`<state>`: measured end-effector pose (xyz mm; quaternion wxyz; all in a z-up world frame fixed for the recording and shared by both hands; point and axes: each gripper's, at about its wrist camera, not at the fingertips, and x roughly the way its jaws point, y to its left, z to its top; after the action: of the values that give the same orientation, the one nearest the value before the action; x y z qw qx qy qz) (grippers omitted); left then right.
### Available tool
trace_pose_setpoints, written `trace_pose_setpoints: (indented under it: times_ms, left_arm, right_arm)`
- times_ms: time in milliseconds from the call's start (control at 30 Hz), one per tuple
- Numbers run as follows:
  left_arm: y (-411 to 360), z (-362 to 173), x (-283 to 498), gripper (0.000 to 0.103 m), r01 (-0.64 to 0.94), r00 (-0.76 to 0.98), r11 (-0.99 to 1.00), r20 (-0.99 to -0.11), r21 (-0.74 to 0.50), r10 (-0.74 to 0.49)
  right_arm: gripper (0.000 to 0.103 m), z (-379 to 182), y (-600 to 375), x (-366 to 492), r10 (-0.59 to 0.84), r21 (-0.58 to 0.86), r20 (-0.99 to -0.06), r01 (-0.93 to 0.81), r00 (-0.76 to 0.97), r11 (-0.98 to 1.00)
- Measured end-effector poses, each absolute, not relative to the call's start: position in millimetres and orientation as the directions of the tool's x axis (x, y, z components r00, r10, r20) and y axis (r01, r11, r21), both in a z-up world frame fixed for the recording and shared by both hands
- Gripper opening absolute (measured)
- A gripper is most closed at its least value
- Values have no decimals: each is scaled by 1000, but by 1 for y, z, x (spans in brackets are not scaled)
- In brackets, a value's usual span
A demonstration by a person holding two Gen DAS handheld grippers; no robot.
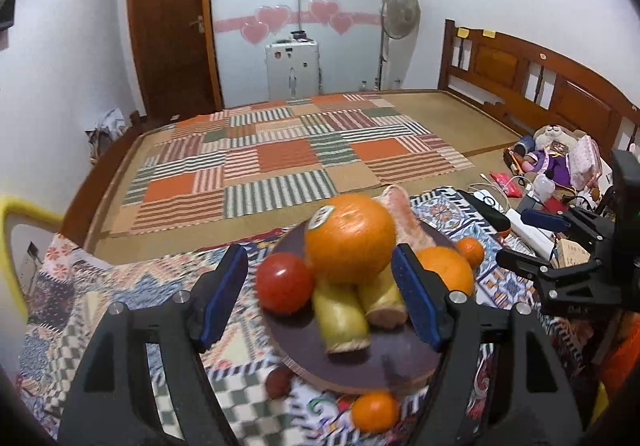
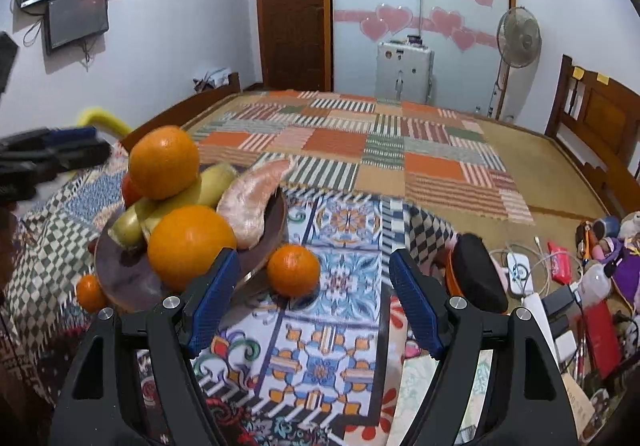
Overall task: Organize fruits
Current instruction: 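Set the left tool's orange atop the tubes while the right places its orange on the plate, then grasp a small mandarin with the right tool while the left grasps the dark red fruit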
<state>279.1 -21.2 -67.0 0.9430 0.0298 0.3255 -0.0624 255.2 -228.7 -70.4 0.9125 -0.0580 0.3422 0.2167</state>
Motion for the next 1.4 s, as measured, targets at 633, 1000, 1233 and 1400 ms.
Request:
trace_pose_setpoints:
  times_ms: [633,1000,1233,1400]
  left_arm:
    - [41,-126,246,58,67,678,997,-732,-28,-66]
    - [35,-144,243,44,109,636,992,-763,-58,-114]
    - [27,-150,244,39,131,619,989,-775,-61,-130]
    - [21,-151,249,36,142,610,989,-782,-52,-129]
  right_arm:
    - [45,-97,-213,281,349,62,-781,-492,518,869]
    - [35,-98,-206,290,355,45,-789,-529,501,848]
    - [34,-93,-209,280,356,40,-770,-518,529,855]
    - [34,-86,-215,269,369,48,-752,-513,546,857]
